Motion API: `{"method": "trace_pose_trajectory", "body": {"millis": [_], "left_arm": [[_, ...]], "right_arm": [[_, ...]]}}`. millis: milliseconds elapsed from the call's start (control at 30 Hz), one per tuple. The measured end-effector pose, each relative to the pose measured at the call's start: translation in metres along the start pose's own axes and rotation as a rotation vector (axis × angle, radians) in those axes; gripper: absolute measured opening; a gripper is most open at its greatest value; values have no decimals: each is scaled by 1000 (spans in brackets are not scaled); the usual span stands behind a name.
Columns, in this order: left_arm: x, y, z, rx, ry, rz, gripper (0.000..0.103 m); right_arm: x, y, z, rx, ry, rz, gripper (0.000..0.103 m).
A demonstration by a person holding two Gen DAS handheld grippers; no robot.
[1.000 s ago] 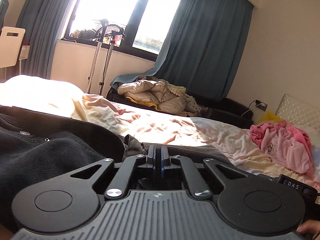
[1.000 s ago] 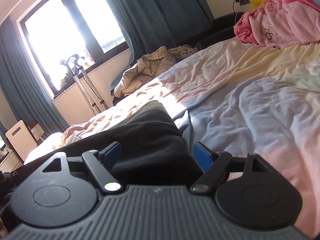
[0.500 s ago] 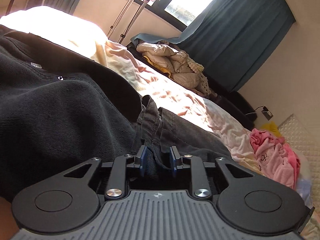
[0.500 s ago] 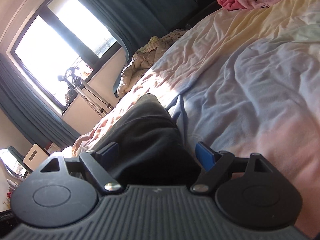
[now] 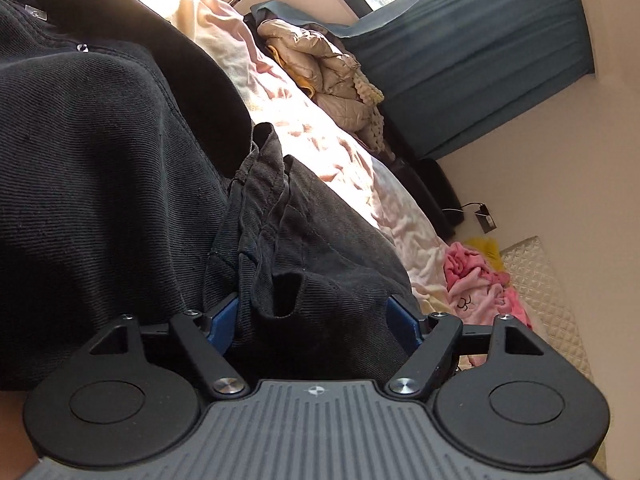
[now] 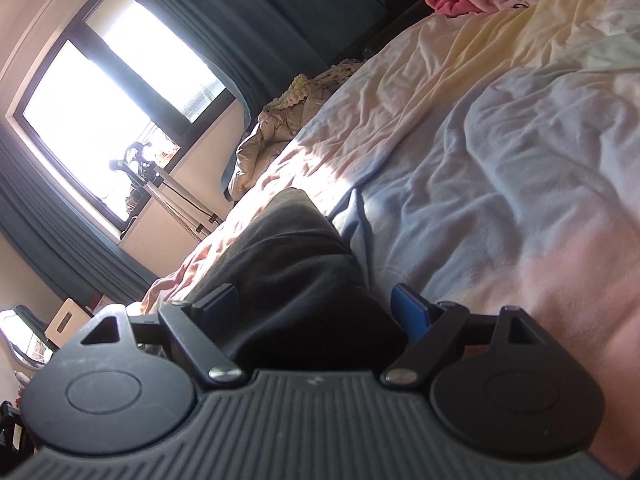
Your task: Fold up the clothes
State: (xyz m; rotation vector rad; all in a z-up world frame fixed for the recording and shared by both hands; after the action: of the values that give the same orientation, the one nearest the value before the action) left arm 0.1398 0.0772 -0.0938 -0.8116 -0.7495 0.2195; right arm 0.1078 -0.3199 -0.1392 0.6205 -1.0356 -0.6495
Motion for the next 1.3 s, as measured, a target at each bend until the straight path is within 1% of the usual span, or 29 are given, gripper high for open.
{"method": "trace_pose_trajectory", "body": {"millis": [67, 100, 133, 200, 233, 267, 300, 367, 400, 433, 500, 600, 667, 767, 800, 900, 1000, 1033, 1067, 1133, 1200, 1233, 1267, 1300], "left_arm": [[3, -1, -7, -17, 16, -2, 78], [4, -1, -12, -14, 28, -3, 77], [5, 0, -19, 11, 48, -7, 75], [4, 2, -29, 83, 72, -30, 60], [2, 3, -31, 102, 67, -39, 57], [1, 2, -30, 106, 61, -51, 42], [1, 1, -30, 109, 54, -60, 17], [0, 1, -24, 108, 24, -53, 9], [0, 0, -19, 110, 0, -47, 9], [0, -4, -10, 114, -41, -40, 8], [-1, -10, 10, 95, -114, -24, 8], [-7, -20, 36, 127, -192, -67, 8], [-12, -17, 38, 161, -183, -77, 8], [-16, -7, 27, 252, -115, -62, 8], [-17, -7, 22, 277, -104, -84, 9], [-19, -14, 18, 307, -104, -140, 9], [-20, -20, 17, 332, -107, -196, 10], [-20, -22, 16, 342, -108, -216, 10], [-20, -23, 16, 348, -111, -226, 10], [-20, -24, 14, 359, -114, -230, 10], [-21, -22, 15, 358, -113, -224, 10], [-22, -22, 15, 355, -115, -228, 10], [-24, -24, 15, 356, -117, -241, 11], [-25, -26, 15, 358, -119, -255, 12]], "right_arm": [[-1, 1, 0, -2, 1, 8, 85], [-1, 1, -1, -3, 2, 10, 85], [-1, 1, -1, -4, 2, 11, 85], [-1, 1, -1, -4, 3, 12, 85], [-1, 1, -1, -4, 3, 12, 85], [-1, 1, -1, -3, 3, 12, 85], [-1, 1, -1, -4, 4, 11, 85], [-2, 1, -1, -1, 5, 15, 85], [-2, 2, -1, 2, 5, 17, 85], [-1, 2, -1, 13, 4, 15, 85], [0, 4, -1, 40, 9, 12, 85], [1, 7, 1, 99, 16, -12, 86], [0, 8, -1, 129, 33, -28, 86], [-3, 11, -9, 100, 64, -4, 86], [-5, 9, -14, 97, 81, -4, 86], [-9, 2, -30, 108, 152, -29, 85], [-11, 8, -37, 139, 179, -12, 86], [-11, 13, -38, 151, 188, 5, 86], [-11, 22, -35, 191, 180, 35, 86], [-9, 38, -28, 293, 155, 47, 86], [-5, 45, -24, 346, 130, 14, 86], [-3, 43, -26, 361, 123, -29, 87], [-2, 38, -30, 354, 129, -84, 87], [-2, 31, -36, 326, 149, -135, 86]]}}
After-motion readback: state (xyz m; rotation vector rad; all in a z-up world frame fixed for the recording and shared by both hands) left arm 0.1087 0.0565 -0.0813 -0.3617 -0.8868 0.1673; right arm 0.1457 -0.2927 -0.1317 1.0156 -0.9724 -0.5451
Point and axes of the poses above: each gripper's, at about its wrist camera, not at the fingertips, and z roughly against the way its jaws point, y to its left, x to its top, the point moved 1 cm from there along -z, roughly the way its jaws point, and after that the axes turned 4 degrees about -z, right-handed, at the moved point
